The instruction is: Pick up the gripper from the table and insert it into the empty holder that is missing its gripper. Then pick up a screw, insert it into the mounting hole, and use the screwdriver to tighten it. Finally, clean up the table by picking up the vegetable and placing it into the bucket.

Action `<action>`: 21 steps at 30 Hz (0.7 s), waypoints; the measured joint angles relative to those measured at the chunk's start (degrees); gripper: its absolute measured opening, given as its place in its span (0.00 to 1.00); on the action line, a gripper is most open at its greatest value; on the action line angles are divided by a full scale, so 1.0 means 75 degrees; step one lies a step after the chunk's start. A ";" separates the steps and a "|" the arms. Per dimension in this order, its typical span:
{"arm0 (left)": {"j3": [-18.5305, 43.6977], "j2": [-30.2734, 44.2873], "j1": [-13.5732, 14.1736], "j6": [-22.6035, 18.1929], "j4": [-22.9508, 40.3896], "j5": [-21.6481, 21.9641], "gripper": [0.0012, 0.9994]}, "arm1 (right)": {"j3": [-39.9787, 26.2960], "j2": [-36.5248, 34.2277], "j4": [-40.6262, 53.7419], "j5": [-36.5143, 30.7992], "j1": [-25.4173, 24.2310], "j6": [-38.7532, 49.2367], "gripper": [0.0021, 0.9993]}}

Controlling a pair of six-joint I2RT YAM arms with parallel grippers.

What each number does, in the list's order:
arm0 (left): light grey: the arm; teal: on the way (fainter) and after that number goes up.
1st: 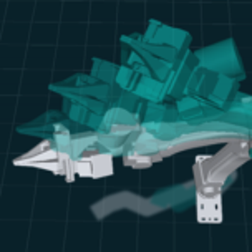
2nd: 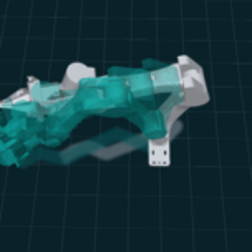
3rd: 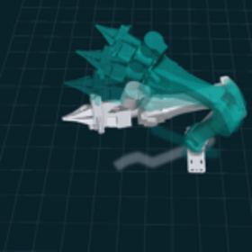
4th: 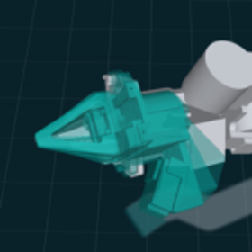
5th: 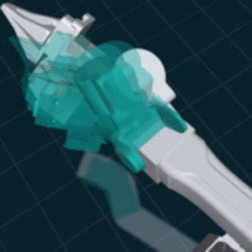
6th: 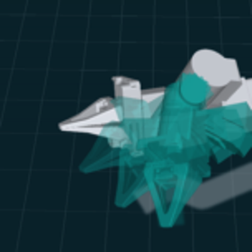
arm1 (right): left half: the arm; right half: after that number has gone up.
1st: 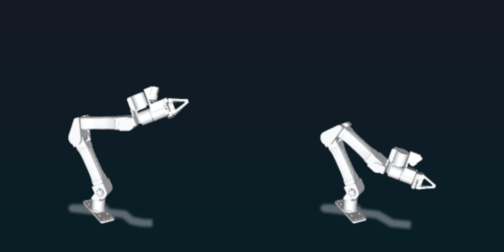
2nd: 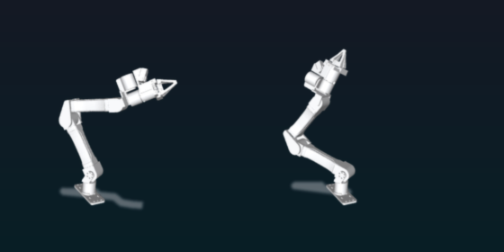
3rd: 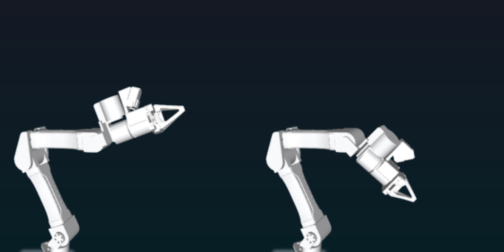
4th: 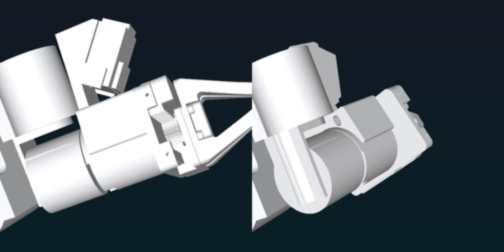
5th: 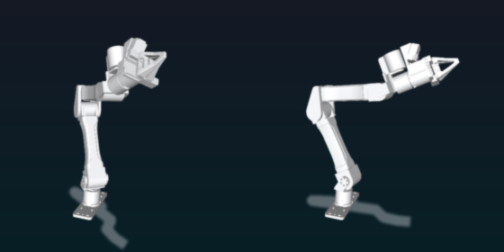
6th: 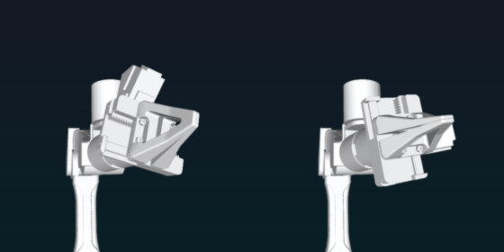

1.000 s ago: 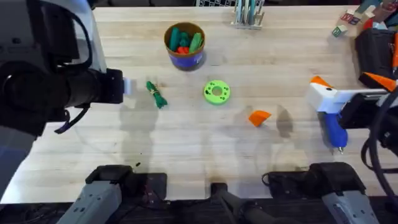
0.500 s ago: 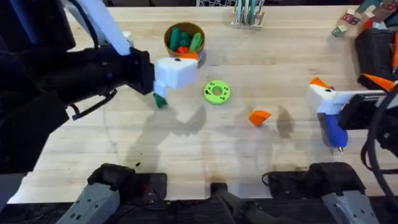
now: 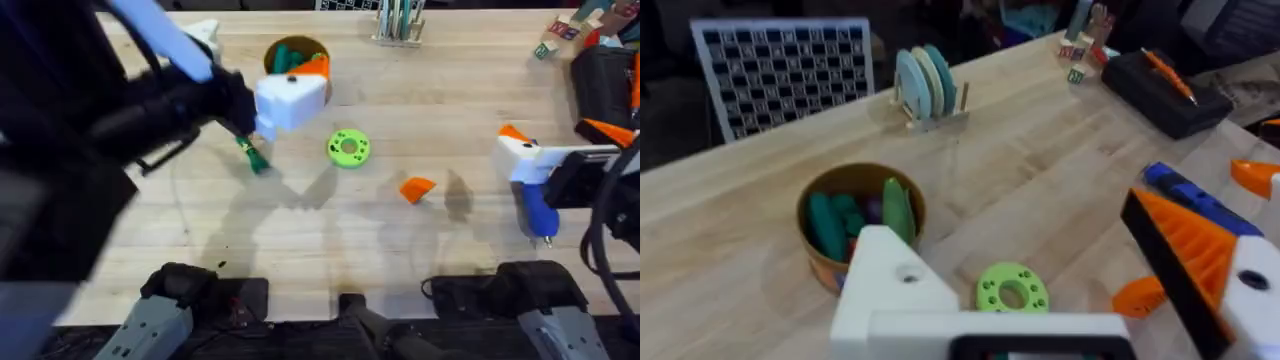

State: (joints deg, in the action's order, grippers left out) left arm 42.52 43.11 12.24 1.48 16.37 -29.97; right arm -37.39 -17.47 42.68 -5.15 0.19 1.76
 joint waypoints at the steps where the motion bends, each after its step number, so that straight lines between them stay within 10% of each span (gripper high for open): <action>1: -0.0350 -0.0185 0.0040 -0.0029 -0.0424 0.0025 0.99 | 0.0000 0.0000 0.0003 0.0000 0.0000 0.0000 0.99; 8: -0.3371 -0.2611 0.0685 -0.0198 -0.2552 0.0454 0.99 | 0.0000 0.0000 0.0001 0.0000 0.0000 0.0000 0.99; 21: -0.5584 -0.5658 0.0893 0.0065 -0.1809 0.0488 0.99 | 0.0000 0.0000 0.0003 0.0000 0.0000 0.0000 0.99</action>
State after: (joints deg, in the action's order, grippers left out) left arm 0.64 0.68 18.93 1.96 2.81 -26.31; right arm -37.39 -17.47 42.70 -5.15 0.19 1.76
